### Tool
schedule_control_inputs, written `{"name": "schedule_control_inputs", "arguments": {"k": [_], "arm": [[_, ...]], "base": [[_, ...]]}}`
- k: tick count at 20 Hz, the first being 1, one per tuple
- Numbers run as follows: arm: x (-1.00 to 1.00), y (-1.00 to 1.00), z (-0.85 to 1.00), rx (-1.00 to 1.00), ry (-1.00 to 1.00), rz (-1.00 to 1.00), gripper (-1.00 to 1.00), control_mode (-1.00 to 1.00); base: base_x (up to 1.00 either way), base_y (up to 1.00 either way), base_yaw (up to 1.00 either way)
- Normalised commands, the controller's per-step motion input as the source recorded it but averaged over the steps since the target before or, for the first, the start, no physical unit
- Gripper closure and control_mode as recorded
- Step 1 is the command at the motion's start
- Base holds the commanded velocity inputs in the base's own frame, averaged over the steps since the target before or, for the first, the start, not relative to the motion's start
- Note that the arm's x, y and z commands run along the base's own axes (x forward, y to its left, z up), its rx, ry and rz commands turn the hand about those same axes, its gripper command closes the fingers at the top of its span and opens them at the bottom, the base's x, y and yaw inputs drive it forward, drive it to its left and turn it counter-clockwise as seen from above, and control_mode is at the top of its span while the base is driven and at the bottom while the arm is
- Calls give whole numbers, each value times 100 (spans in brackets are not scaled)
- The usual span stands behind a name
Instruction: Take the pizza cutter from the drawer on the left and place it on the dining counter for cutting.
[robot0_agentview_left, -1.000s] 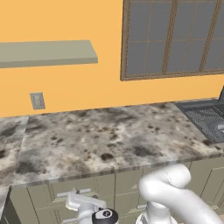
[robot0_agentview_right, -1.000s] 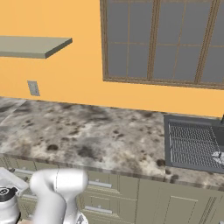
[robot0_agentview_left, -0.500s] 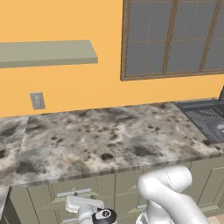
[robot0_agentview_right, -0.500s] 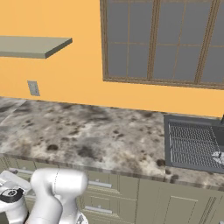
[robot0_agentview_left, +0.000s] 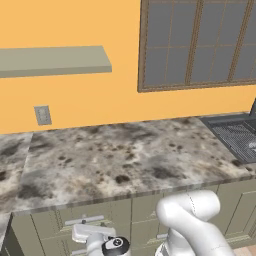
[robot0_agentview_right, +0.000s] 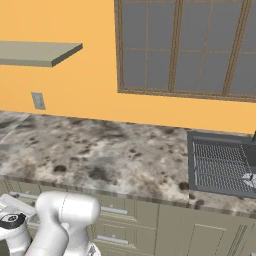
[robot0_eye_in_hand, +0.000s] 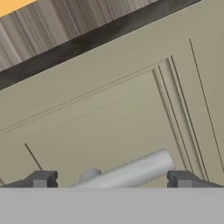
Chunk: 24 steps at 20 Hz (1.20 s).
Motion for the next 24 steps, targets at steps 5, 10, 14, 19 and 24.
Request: {"name": "schedule_control_inputs", "arguments": {"k": [5,10,14,19,24], "arm": [[-16,23,0,-22,-4,0,-100,-100],[-20,18,1,-39,0,-4,-100,-100],[-14,8,6,-44,1,-10,-100,-100],[-9,0,0,-49,0,-9,-100,-100],[-3,0,0,-50,0,-6,-100,-100]], "base": [[0,0,0],[0,0,0],[0,0,0],[0,0,0],[0,0,0]]}}
